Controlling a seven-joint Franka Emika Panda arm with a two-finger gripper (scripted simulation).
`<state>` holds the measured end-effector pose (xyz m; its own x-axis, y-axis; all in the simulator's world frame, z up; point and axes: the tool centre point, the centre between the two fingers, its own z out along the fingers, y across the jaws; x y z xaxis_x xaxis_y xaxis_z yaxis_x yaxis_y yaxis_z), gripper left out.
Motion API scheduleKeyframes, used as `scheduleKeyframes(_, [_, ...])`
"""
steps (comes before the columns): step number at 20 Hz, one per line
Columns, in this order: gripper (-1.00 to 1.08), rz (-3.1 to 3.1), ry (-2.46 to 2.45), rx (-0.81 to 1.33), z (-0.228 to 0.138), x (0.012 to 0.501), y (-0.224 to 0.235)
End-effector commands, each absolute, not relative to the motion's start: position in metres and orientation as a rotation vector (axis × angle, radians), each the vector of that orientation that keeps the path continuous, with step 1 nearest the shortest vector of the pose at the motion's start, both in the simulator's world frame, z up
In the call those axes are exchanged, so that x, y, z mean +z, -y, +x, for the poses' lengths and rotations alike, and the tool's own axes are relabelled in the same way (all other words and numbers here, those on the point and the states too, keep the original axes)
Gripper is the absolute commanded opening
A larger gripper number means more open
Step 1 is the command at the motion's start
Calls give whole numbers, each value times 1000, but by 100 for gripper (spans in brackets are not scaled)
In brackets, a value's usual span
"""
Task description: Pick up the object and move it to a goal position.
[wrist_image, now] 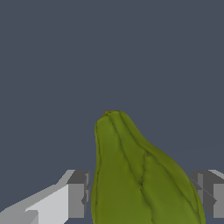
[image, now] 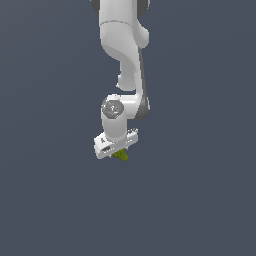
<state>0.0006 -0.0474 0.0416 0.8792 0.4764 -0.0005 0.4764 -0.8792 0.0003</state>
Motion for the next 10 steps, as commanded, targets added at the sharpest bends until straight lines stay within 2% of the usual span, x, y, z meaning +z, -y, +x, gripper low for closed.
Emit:
scheduleKeyframes(1, [-100, 3045, -773, 0, 1, 41, 47])
scheduleKeyframes(10, [-100, 3045, -772, 0, 1, 44, 46])
